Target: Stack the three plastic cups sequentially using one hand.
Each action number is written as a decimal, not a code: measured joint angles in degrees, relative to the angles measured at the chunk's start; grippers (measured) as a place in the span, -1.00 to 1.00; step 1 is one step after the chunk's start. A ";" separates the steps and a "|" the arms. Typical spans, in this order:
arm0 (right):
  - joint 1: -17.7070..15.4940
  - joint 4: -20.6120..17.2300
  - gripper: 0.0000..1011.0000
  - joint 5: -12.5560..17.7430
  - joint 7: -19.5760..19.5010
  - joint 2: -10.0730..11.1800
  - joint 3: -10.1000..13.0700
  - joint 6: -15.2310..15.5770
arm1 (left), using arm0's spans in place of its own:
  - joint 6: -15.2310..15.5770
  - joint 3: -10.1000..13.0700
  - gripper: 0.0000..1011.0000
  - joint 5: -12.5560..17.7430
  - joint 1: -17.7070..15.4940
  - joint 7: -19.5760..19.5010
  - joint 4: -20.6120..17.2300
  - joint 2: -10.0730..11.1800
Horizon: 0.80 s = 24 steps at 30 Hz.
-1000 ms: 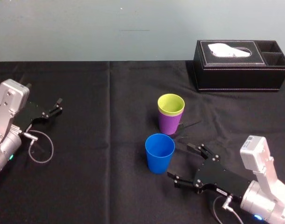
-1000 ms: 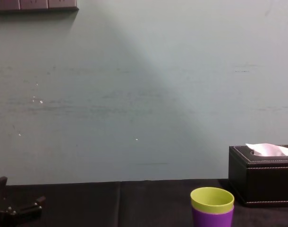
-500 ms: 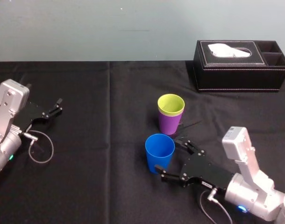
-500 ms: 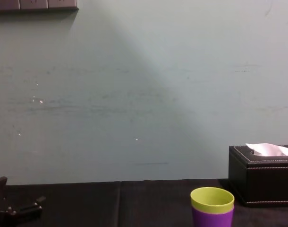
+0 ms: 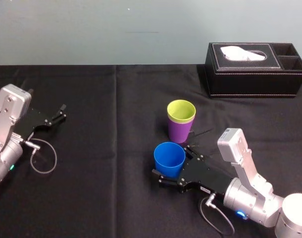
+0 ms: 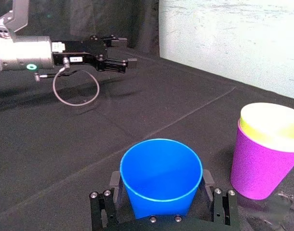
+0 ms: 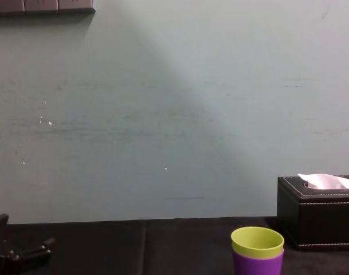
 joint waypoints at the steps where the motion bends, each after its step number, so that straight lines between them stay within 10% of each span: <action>1: 0.00 -0.01 0.99 0.01 0.02 0.01 -0.01 0.00 | 0.00 0.00 1.00 0.00 0.00 0.00 0.00 0.00; 24: -0.31 -0.38 0.43 0.00 0.04 0.30 0.14 -0.18 | 0.00 0.00 1.00 0.00 0.00 0.00 0.00 0.00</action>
